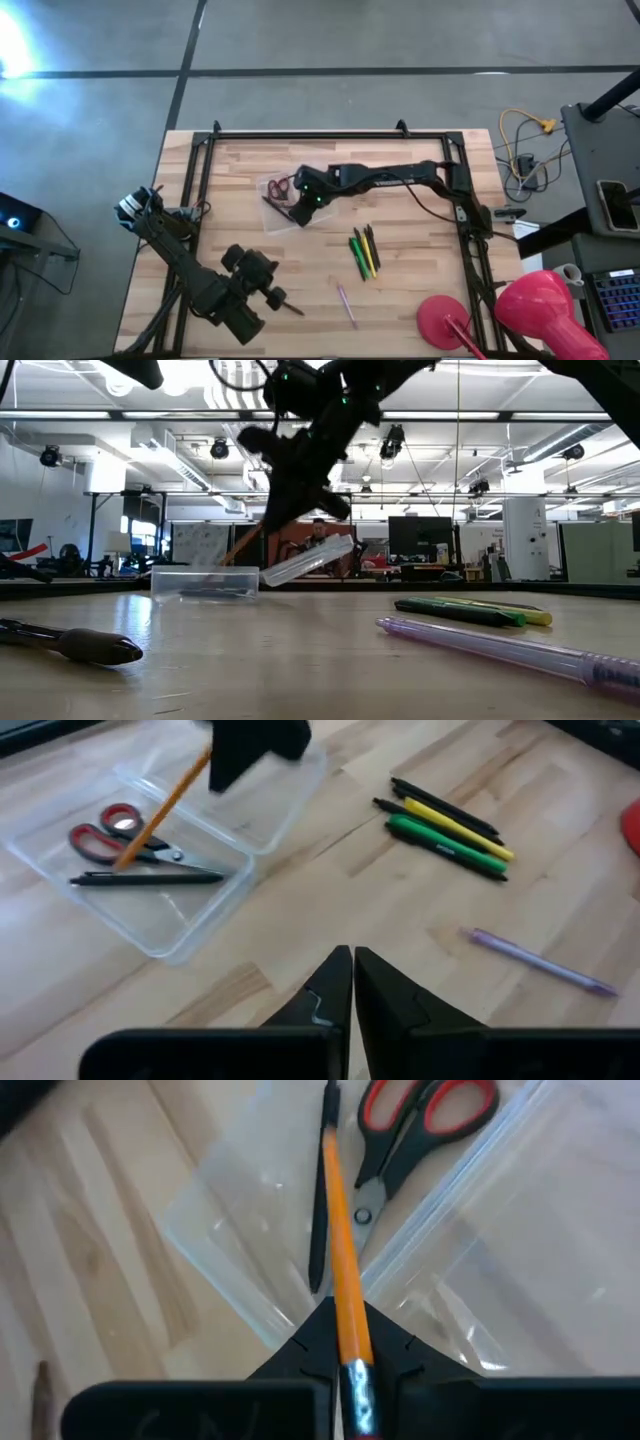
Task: Pick & place school supplies into a supply box
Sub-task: Put the yellow pencil into the transparent supply box
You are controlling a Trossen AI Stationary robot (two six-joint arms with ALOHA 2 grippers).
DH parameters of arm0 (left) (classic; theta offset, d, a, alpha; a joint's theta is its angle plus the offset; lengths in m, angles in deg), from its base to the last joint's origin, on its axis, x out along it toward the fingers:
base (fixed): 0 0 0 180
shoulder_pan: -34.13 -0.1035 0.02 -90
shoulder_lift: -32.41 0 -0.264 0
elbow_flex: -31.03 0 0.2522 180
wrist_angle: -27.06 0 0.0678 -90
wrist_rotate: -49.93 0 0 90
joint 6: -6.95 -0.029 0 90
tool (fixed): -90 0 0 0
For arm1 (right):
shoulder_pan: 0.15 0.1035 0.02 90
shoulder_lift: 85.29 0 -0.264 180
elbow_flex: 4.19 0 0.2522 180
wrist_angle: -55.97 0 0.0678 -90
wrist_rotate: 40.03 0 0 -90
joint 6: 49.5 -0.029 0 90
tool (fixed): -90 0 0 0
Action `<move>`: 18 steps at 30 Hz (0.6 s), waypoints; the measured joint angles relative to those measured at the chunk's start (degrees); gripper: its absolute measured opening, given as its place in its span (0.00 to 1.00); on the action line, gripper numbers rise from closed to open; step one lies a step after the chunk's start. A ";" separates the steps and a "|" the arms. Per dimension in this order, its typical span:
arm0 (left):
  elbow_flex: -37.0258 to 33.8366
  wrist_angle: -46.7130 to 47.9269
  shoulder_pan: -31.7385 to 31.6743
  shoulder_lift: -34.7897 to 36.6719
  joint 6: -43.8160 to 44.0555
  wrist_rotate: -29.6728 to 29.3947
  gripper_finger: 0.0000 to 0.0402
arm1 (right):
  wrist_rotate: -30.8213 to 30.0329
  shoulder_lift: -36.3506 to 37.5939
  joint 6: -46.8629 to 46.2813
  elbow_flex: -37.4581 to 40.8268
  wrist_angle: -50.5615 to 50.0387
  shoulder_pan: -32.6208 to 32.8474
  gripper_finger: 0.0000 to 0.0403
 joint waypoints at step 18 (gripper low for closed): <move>-0.04 18.16 3.50 8.49 9.90 -6.13 0.00 | -6.21 -4.46 3.76 -13.34 -9.04 2.65 0.03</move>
